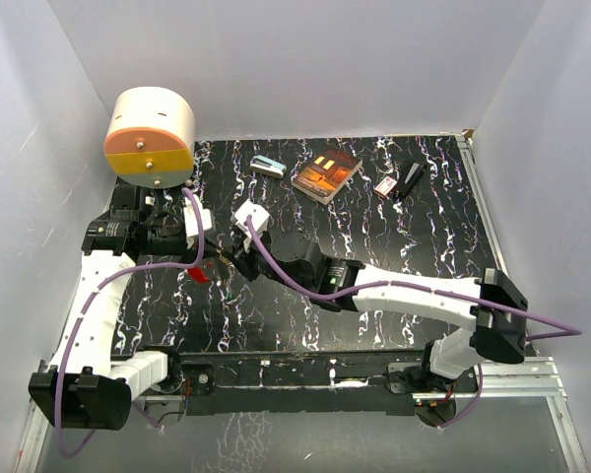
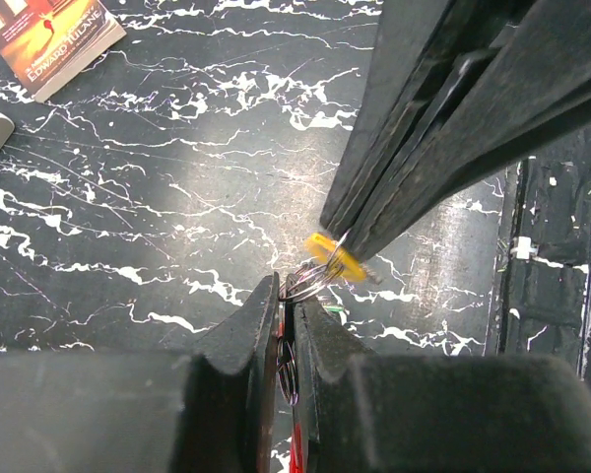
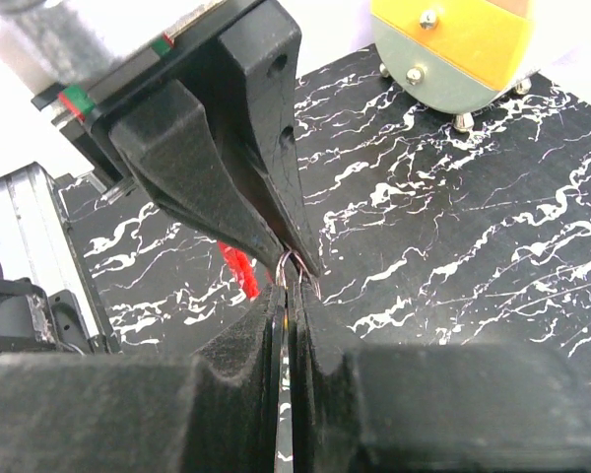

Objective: Put the keys on the keyring

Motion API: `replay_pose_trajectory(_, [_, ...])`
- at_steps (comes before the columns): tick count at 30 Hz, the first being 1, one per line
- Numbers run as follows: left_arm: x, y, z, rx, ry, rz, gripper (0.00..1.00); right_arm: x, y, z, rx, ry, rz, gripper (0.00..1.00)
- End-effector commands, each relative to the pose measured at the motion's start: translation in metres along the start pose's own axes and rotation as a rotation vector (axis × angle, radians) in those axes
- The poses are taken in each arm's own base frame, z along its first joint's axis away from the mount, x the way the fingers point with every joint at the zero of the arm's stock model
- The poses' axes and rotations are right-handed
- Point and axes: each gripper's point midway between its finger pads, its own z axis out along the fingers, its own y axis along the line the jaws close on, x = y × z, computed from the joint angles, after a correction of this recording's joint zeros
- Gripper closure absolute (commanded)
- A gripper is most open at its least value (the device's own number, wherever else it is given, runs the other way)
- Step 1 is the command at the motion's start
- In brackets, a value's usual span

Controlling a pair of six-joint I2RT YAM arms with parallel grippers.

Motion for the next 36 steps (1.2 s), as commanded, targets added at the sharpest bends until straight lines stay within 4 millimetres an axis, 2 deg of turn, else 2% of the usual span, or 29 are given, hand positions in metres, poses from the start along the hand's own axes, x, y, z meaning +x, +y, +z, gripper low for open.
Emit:
replay_pose_trajectory(1, [-0.011, -0.006, -0.003, 0.015, -0.042, 0.051, 1.00, -0.030, -0.003, -0.020, 0.017, -0.078, 0.016, 0.92])
replay_pose_trajectory(6, [-0.013, -0.008, -0.004, 0.022, -0.042, 0.058, 1.00, -0.027, -0.004, -0.026, 0.024, -0.065, 0.019, 0.92])
replay_pose_trajectory(10, [-0.010, -0.006, -0.004, 0.013, -0.030, 0.054, 1.00, -0.031, 0.004, -0.024, -0.003, -0.065, 0.016, 0.92])
replay_pose_trajectory(21, [-0.007, -0.004, -0.004, -0.005, -0.017, 0.046, 1.00, -0.021, 0.020, -0.024, -0.040, -0.035, 0.022, 0.92])
replay_pose_trajectory(26, [-0.011, -0.002, -0.005, -0.014, -0.030, 0.040, 1.00, -0.013, 0.027, -0.015, -0.051, -0.016, 0.039, 0.92])
replay_pose_trajectory(30, [-0.015, -0.004, -0.007, -0.008, -0.033, 0.044, 1.00, -0.014, 0.031, -0.006, -0.056, -0.032, 0.064, 0.92])
replay_pose_trajectory(36, [-0.020, -0.012, -0.010, 0.011, -0.043, 0.057, 1.00, -0.017, 0.022, 0.003, 0.005, -0.053, 0.056, 0.92])
